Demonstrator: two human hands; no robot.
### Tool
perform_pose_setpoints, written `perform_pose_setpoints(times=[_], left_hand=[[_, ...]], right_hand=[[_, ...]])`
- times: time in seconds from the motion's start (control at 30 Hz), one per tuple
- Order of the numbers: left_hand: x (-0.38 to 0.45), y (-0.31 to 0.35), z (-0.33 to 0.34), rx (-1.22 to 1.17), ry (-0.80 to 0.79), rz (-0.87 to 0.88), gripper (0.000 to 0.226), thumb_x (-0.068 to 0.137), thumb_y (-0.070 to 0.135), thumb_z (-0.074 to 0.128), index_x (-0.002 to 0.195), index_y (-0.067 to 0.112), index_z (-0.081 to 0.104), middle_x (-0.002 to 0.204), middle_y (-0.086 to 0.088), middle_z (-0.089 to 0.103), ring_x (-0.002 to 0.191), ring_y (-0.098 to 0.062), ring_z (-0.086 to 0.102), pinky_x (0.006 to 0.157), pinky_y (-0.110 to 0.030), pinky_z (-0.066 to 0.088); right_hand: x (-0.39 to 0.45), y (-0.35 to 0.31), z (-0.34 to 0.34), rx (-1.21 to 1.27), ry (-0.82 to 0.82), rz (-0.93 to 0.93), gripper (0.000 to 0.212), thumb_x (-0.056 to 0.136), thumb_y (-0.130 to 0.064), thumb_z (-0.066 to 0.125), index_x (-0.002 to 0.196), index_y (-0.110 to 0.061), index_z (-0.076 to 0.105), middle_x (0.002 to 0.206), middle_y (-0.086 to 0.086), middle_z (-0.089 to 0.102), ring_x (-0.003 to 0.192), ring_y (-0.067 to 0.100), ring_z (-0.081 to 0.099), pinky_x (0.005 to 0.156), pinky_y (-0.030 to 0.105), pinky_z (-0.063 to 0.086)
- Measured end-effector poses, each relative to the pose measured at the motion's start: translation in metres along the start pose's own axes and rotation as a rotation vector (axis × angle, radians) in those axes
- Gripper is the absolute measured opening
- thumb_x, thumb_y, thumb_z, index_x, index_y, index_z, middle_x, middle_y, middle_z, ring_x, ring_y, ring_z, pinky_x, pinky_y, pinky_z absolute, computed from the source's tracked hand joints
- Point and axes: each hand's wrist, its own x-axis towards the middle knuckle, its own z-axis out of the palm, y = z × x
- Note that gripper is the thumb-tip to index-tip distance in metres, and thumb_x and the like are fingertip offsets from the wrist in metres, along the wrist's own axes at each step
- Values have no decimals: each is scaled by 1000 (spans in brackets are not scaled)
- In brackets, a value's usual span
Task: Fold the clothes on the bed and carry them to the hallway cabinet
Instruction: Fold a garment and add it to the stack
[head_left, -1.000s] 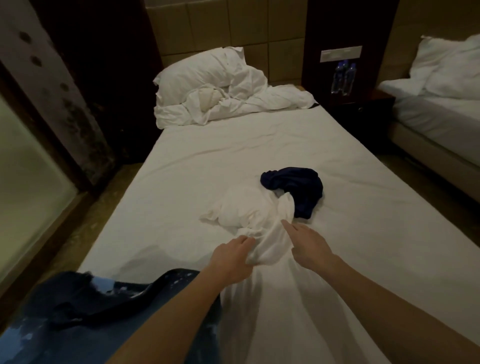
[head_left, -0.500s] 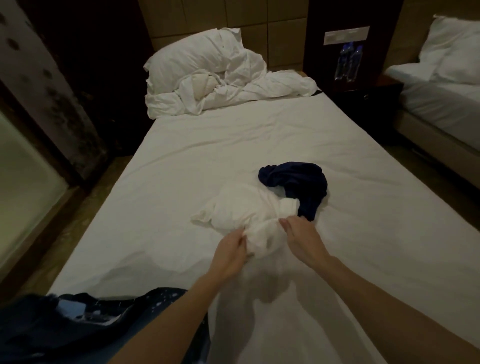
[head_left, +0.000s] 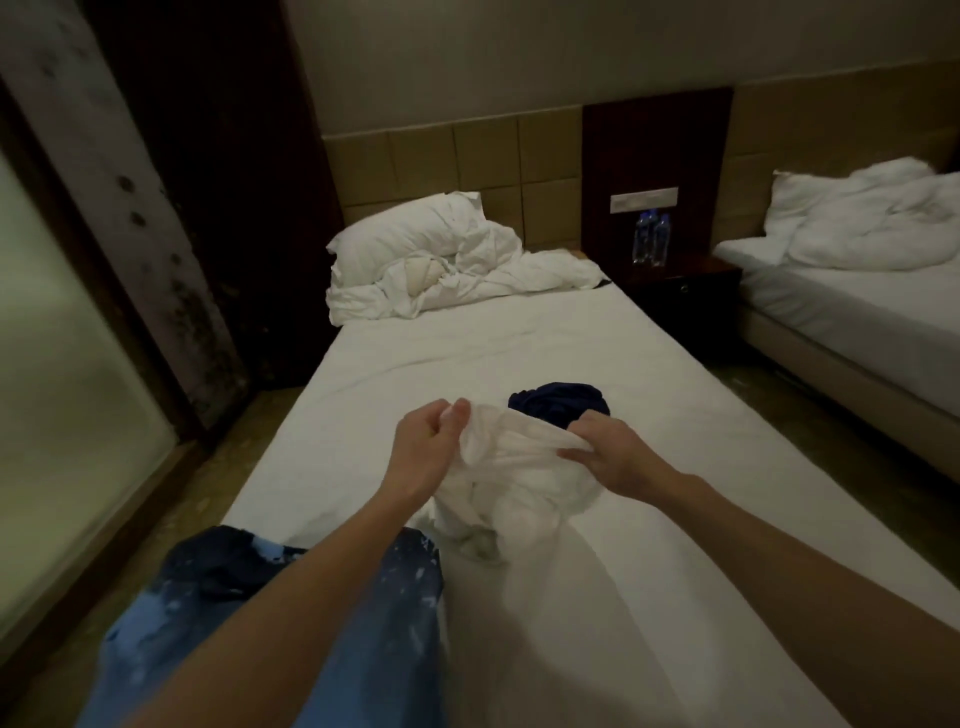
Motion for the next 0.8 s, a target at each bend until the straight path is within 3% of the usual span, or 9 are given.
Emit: perform_pose_setpoints(times=[0.1,0.17,0.23,0.3,0.37,0.47,0.57,0.7,0.8], left_hand=[[-20,26,-18,147,-135,93,56,64,65,72,72,14,53,62,5,52,55,-5,44,55,-22,35],[-30,35,-28,278,-225,138,60,53,63,84,87,23,56,72,6,60,63,-10,52,61,-26,41],[-36,41,-37,324,-227,202,48,65,53,85,94,26,57,82,9,64,74,-9,59,70,-31,47],[-39,51,-48,225,-190,237,21,83,36,76,90,23,61,83,7,66,78,-6,61,72,-34,48],[-40,66,-62,163,-148,235,12,95,26,64,88,17,65,83,5,67,75,4,59,69,-27,44],[-42,90,-81,104,-24,218,20,101,21,54,85,21,67,81,14,65,71,13,57,65,-13,42],[-42,106,-93,62,93,176,40,103,24,51,63,28,49,61,14,50,55,0,45,57,-24,36],[-37,111,-103,17,190,111,48,104,34,46,59,18,37,58,6,41,54,-9,36,54,-28,29],[-32,103,-109,65,200,81,49,102,39,47,60,17,35,58,3,39,55,-13,35,56,-32,29]], right_hand=[[-25,-16,-25,69,60,58,15,100,-19,53,93,-10,62,87,-4,60,83,18,54,65,16,35],[-39,-28,-42,98,119,72,14,100,-19,52,93,-25,63,94,-5,64,88,17,58,71,26,41],[-49,-41,-58,141,205,86,19,98,-24,56,80,-28,54,83,-2,63,80,20,59,69,36,42],[-57,-58,-75,179,288,75,22,95,-32,61,79,-19,55,74,3,62,72,21,58,62,33,40],[-63,-73,-90,184,336,37,28,91,-38,66,77,-15,59,68,1,62,67,18,56,57,26,37],[-70,-93,-109,174,370,13,33,78,-46,77,71,-19,61,57,-12,57,56,9,51,53,19,35],[-71,-108,-121,56,346,-74,39,69,-57,79,76,-23,62,68,-9,62,66,7,58,62,23,43],[-61,-105,-121,-129,280,-205,31,82,-38,77,79,-11,62,77,-3,55,74,20,56,68,34,43],[-54,-94,-113,-203,213,-105,25,96,-31,61,84,-8,60,82,1,58,83,28,59,75,37,42]])
